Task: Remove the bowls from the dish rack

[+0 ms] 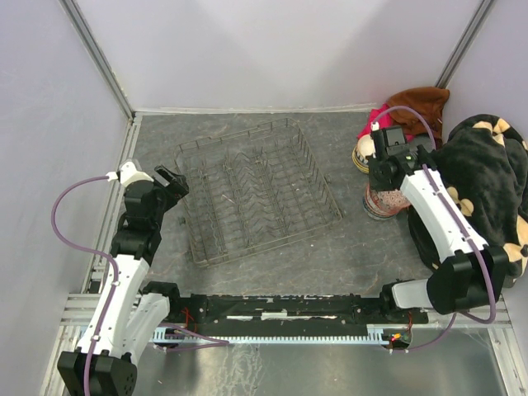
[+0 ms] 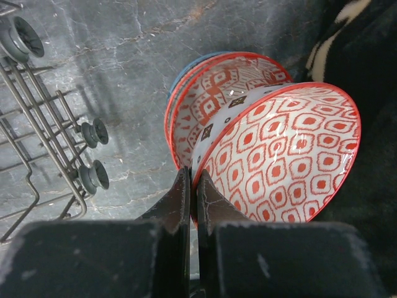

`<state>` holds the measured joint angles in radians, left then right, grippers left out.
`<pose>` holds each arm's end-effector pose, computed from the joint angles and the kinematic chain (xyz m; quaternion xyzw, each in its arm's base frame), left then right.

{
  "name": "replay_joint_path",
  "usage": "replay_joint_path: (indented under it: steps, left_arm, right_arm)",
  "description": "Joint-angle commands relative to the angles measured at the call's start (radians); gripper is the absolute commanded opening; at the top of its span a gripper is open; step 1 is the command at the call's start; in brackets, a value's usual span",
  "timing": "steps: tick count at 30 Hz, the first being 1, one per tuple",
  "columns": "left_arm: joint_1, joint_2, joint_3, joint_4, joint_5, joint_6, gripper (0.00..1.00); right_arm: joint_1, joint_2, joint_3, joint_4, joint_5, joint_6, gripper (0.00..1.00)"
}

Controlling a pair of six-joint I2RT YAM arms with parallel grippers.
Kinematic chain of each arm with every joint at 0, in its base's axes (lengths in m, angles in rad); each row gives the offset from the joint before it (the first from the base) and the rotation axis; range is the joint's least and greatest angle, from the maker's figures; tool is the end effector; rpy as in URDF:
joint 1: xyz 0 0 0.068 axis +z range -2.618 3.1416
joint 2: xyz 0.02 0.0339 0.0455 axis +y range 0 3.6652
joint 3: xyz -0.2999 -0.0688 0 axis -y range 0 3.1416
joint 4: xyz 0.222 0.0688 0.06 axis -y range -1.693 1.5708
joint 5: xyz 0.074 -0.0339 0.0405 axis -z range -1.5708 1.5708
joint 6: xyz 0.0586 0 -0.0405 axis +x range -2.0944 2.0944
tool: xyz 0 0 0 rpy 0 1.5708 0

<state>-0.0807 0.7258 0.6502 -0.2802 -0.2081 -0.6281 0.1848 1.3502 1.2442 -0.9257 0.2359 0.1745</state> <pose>0.1452 0.0004 0.3099 -0.2778 0.7702 -0.1170 0.5620 0.2470 0.0322 0.3299 0.0264 0.9573 -0.0643 0.2805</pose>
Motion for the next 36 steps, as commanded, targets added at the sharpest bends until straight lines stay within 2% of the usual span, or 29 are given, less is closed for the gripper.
replay_joint_path:
  steps: [1,11,14,16,21,27,36]
  left_arm:
    - [-0.001,-0.008,0.035,0.05,-0.003,-0.024,0.91]
    - [-0.001,-0.007,0.032,0.053,-0.005,-0.022,0.91]
    - [0.0,-0.009,0.031,0.051,-0.007,-0.021,0.91]
    - [-0.001,-0.01,0.031,0.053,-0.008,-0.021,0.91]
    - [0.0,-0.008,0.032,0.053,-0.013,-0.021,0.91]
    - [-0.001,0.002,0.035,0.059,-0.013,-0.019,0.91]
    - [-0.001,0.002,0.036,0.061,-0.016,-0.021,0.91]
  right_arm:
    - [-0.009,0.02,-0.008,0.094,-0.022,0.004,0.01]
    - [-0.032,0.071,-0.041,0.135,-0.046,0.034,0.01]
    - [-0.042,0.079,-0.049,0.141,-0.057,0.045,0.04]
    - [-0.049,0.078,-0.055,0.145,-0.066,0.051,0.09]
    - [-0.059,0.082,-0.064,0.151,-0.075,0.065,0.3]
    - [-0.061,0.061,-0.064,0.153,-0.069,0.081,0.48]
    - [-0.062,-0.042,-0.033,0.126,-0.047,0.104,0.58]
